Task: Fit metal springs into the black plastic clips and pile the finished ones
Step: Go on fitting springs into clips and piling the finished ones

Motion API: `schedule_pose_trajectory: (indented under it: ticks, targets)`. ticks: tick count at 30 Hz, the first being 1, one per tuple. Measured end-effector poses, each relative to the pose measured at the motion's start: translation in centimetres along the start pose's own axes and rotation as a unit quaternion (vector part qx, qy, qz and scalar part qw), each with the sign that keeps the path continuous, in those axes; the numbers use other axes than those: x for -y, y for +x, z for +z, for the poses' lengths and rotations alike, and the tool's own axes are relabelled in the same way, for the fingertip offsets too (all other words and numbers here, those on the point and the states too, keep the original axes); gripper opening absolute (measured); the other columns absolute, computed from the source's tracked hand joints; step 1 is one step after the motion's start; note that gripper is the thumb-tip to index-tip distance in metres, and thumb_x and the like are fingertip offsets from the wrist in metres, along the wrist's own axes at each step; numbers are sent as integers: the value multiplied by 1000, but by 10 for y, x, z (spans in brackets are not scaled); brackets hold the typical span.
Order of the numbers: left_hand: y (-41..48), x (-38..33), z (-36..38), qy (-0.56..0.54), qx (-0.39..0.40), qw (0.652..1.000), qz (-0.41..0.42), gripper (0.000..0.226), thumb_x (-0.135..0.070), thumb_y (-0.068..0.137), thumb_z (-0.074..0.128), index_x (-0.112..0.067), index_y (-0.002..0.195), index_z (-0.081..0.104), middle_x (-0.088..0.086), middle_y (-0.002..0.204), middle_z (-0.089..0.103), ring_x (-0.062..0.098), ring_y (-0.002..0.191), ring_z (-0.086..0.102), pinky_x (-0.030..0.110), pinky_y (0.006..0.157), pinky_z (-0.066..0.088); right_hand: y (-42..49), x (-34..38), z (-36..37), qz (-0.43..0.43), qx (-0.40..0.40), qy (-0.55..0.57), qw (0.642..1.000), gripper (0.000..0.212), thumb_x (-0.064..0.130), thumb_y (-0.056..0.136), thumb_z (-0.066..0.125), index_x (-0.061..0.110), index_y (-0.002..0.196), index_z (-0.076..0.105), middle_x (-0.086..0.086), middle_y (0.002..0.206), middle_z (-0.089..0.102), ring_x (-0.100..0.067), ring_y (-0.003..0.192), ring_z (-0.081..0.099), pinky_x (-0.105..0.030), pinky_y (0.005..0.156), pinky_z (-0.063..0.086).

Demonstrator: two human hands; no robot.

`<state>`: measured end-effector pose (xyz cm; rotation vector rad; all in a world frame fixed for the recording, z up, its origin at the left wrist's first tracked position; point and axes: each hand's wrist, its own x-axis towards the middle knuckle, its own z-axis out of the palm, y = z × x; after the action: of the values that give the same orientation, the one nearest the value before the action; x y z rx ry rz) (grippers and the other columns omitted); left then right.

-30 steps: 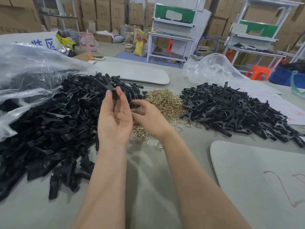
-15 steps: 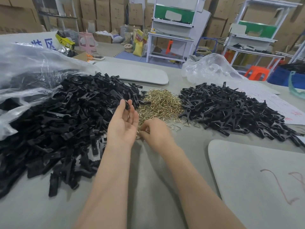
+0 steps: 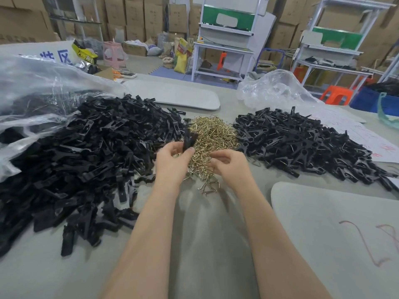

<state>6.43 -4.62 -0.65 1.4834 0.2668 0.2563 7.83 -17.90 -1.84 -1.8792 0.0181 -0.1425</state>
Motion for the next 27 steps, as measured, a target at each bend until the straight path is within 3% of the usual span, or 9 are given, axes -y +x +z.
schedule_pose_trajectory:
  ticks: [3, 6, 9, 11, 13, 15, 19, 23, 27]
  targets:
    - [-3, 3, 1, 73, 17, 996, 42, 14, -21, 84, 70, -29, 89, 61, -15, 90, 58, 10, 87, 59, 35, 86, 50, -2, 1, -1, -20, -26, 3, 999, 29, -4, 90, 53, 21, 81, 62, -1, 78, 64, -17, 73, 66, -37, 77, 58]
    - [-1, 5, 2, 112, 26, 992, 51, 18, -23, 86, 69, -20, 102, 62, -11, 88, 57, 6, 82, 56, 28, 79, 44, -3, 4, -2, -45, -50, 23, 997, 25, -3, 93, 49, 19, 95, 60, -1, 90, 59, -15, 70, 64, -25, 65, 57]
    - [-4, 2, 4, 5, 106, 994, -21, 12, -15, 87, 67, -14, 97, 61, 0, 87, 63, 13, 82, 61, 31, 83, 52, -5, 6, -2, -63, -61, 37, 995, 25, -1, 95, 47, 20, 105, 56, 2, 88, 55, -14, 66, 63, -25, 60, 57]
    - [-8, 0, 6, -64, 178, 979, -70, 6, -9, 87, 65, -11, 92, 62, 3, 82, 68, 12, 77, 66, 26, 83, 54, -6, 7, -2, -82, -61, 30, 994, 26, -1, 93, 49, 19, 108, 55, 2, 87, 56, -8, 61, 64, -25, 62, 57]
    - [-8, 2, 7, -76, 219, 969, -82, 5, -4, 87, 64, -7, 91, 64, 4, 83, 70, 11, 76, 67, 23, 81, 54, -6, 7, -2, -101, -60, 6, 993, 28, -1, 92, 52, 16, 114, 56, 3, 87, 59, -3, 63, 63, -18, 62, 54]
    - [-7, 4, 7, -64, 222, 970, -75, 7, -2, 87, 63, -6, 91, 66, 5, 83, 70, 11, 76, 66, 20, 78, 54, -6, 7, -2, -97, -52, 15, 994, 31, -2, 91, 53, 12, 118, 56, 2, 88, 61, -3, 71, 63, -15, 64, 52]
    - [-6, 5, 8, -66, 189, 978, -61, 8, -1, 87, 63, -2, 94, 67, 8, 84, 67, 13, 76, 62, 23, 79, 51, -8, 10, -2, -42, -12, 107, 993, 26, -2, 92, 54, 9, 115, 55, -8, 98, 66, -16, 88, 64, -27, 81, 55]
    - [-4, 3, 7, -156, 158, 971, -93, 5, 0, 87, 62, -1, 91, 65, 6, 81, 67, 7, 68, 65, 13, 68, 53, -9, 13, -2, -39, 44, 120, 991, 27, -3, 91, 54, 9, 115, 57, -2, 105, 67, -12, 103, 63, -22, 89, 51]
    - [-7, -1, 7, -213, 166, 957, -108, 9, 3, 87, 60, -2, 82, 66, 6, 79, 68, 6, 67, 67, 12, 66, 53, -10, 14, -1, -41, 53, 126, 990, 32, -9, 90, 53, 1, 120, 57, -12, 113, 66, -17, 105, 63, -24, 90, 52]
